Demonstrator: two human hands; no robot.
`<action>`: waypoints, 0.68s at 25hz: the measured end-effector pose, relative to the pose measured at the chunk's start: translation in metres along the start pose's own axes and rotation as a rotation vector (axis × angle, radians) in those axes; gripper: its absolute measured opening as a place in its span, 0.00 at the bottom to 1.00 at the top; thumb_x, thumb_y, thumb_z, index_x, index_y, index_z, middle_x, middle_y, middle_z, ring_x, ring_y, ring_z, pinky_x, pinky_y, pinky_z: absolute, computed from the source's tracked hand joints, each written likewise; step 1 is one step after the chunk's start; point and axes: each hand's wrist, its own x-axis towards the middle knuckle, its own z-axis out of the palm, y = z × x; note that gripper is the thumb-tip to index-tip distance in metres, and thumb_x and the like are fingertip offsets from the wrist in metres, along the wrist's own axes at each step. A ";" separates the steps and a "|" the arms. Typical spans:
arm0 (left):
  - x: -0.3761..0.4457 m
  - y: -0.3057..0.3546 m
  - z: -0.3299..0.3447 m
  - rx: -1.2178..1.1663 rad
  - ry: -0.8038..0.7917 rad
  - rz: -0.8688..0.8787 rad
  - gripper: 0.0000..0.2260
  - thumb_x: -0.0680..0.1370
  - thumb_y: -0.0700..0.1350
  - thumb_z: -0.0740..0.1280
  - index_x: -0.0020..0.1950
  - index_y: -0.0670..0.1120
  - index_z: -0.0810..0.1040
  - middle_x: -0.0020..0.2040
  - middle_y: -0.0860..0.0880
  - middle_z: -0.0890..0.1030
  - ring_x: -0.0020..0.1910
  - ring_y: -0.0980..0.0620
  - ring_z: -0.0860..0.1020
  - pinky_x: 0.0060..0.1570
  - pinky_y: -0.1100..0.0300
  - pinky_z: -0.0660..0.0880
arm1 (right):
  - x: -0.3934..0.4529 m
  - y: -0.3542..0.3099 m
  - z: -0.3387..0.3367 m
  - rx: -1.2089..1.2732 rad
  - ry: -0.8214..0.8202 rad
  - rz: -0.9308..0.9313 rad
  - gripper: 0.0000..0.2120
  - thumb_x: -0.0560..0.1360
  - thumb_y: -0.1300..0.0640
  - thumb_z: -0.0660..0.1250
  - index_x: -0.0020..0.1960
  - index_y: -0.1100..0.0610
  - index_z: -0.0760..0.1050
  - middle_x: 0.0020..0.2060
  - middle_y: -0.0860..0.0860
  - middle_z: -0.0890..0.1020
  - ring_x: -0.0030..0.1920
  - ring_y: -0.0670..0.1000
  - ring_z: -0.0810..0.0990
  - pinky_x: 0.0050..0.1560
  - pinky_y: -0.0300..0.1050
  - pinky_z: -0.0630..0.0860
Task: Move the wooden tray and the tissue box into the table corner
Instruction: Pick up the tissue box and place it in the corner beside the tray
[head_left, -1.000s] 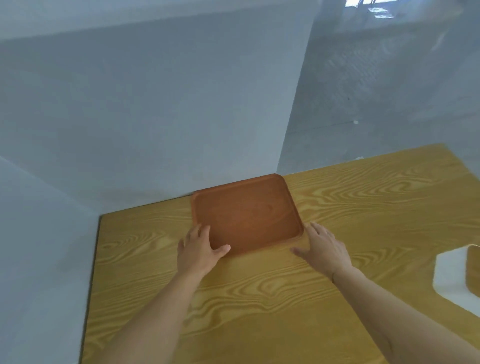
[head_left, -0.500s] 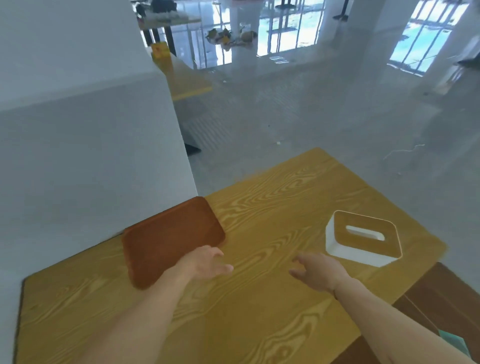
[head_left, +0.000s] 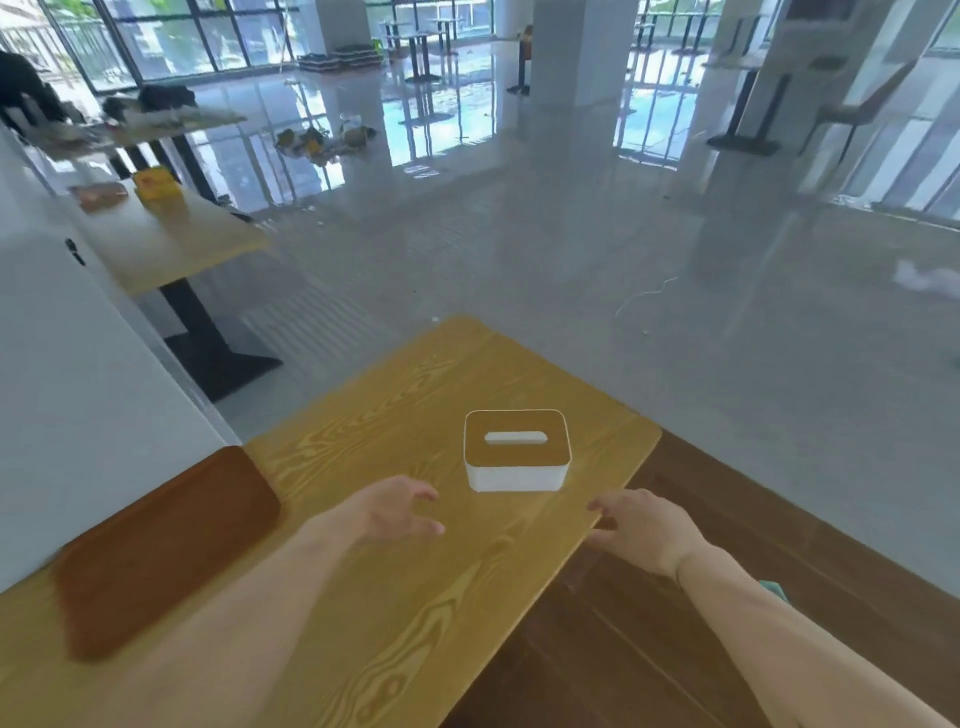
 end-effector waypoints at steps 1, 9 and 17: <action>0.003 0.007 0.000 -0.008 0.000 0.009 0.30 0.75 0.59 0.72 0.75 0.52 0.70 0.77 0.49 0.68 0.75 0.48 0.66 0.74 0.48 0.63 | -0.003 0.007 -0.001 0.012 0.003 0.007 0.24 0.78 0.43 0.63 0.72 0.46 0.72 0.66 0.46 0.80 0.65 0.50 0.77 0.61 0.49 0.75; 0.054 0.030 -0.006 0.052 0.013 0.038 0.33 0.74 0.60 0.72 0.77 0.54 0.66 0.79 0.50 0.64 0.77 0.48 0.63 0.75 0.45 0.61 | 0.035 0.040 -0.005 0.031 0.007 0.033 0.28 0.76 0.43 0.65 0.75 0.46 0.69 0.69 0.47 0.77 0.68 0.51 0.75 0.63 0.50 0.75; 0.139 0.021 -0.017 0.148 0.053 0.074 0.45 0.71 0.65 0.71 0.81 0.55 0.51 0.83 0.53 0.52 0.81 0.50 0.50 0.79 0.45 0.49 | 0.142 0.030 -0.001 -0.022 -0.037 -0.045 0.44 0.72 0.39 0.71 0.81 0.46 0.53 0.80 0.47 0.60 0.80 0.52 0.53 0.74 0.57 0.60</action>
